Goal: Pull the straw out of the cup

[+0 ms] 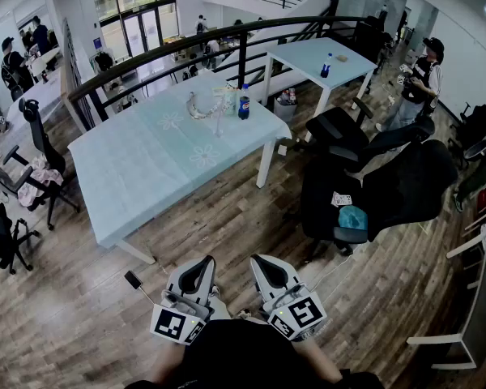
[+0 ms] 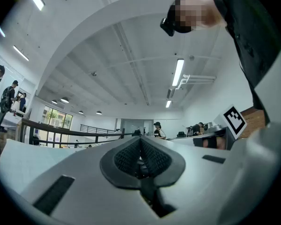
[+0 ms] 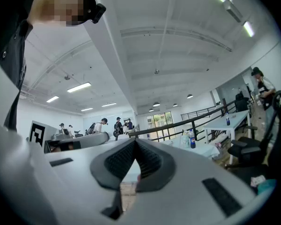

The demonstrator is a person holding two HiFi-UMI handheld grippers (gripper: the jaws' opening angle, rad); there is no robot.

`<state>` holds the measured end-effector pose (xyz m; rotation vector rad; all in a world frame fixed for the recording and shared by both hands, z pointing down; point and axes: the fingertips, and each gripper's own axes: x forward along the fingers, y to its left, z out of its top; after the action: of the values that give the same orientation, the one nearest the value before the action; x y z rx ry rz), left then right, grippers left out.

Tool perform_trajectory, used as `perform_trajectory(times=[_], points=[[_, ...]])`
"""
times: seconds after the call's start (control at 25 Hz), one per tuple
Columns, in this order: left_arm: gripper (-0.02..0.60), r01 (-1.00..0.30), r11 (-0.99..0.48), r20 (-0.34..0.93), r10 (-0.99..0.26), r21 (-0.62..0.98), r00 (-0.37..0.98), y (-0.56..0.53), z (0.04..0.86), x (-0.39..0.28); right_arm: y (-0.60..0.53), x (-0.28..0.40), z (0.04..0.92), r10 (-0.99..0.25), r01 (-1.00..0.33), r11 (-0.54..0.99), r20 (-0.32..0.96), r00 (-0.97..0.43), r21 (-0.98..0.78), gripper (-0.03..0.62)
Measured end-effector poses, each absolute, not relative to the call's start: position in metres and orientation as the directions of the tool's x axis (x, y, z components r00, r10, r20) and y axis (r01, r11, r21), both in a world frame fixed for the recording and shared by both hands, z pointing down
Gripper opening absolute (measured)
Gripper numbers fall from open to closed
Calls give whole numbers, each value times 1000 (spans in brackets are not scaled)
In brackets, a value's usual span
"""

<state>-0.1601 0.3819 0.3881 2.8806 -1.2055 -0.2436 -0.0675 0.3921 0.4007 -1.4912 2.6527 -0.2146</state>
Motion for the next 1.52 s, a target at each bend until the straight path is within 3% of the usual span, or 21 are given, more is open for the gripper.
perform_trajectory(times=[0.96,1.52], points=[[12,-727,-684,-82,-729,60,680,383,403,-140,399,-50,405,-854,-843,514,-4,-520,-162,6],[12,-731,-676,-88,-737,91,670,304,409,-140,324,-50,413,-847,-835,518,29,-531,-183,6]])
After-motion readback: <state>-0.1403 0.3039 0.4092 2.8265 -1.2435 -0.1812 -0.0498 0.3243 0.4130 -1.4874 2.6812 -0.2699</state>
